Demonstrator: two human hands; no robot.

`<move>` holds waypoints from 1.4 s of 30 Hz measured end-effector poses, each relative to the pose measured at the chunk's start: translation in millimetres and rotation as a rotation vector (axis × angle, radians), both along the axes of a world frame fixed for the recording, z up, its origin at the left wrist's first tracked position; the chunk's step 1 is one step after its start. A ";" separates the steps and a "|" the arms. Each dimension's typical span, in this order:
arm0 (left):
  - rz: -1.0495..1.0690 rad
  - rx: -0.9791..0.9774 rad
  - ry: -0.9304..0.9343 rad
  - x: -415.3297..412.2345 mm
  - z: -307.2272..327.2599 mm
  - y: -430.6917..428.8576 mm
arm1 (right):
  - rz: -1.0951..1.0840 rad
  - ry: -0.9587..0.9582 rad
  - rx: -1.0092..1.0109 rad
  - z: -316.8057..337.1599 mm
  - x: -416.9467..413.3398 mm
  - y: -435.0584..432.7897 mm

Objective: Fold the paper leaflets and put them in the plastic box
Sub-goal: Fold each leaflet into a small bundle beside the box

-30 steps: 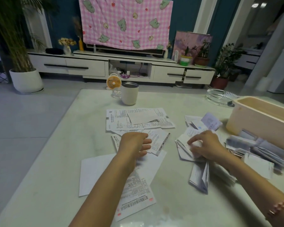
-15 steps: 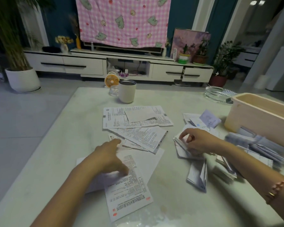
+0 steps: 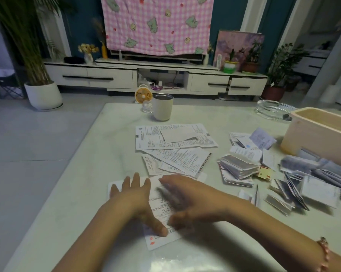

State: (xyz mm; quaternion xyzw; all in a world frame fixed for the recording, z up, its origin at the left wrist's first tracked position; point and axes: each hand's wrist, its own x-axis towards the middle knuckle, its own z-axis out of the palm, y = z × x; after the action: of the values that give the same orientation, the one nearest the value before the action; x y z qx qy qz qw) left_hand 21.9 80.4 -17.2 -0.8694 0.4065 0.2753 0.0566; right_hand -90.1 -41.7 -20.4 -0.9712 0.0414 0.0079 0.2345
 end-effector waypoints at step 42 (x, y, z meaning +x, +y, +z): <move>0.595 -1.092 0.569 16.4 25.6 47.6 | -0.260 -0.327 0.641 19.9 -8.9 31.4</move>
State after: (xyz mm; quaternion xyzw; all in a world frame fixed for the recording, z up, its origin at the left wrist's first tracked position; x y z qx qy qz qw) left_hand 38.3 128.0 8.4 -0.7418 0.2297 0.2523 -0.5773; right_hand -99.0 -10.3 -0.5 -0.8237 0.1216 -0.1643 0.5289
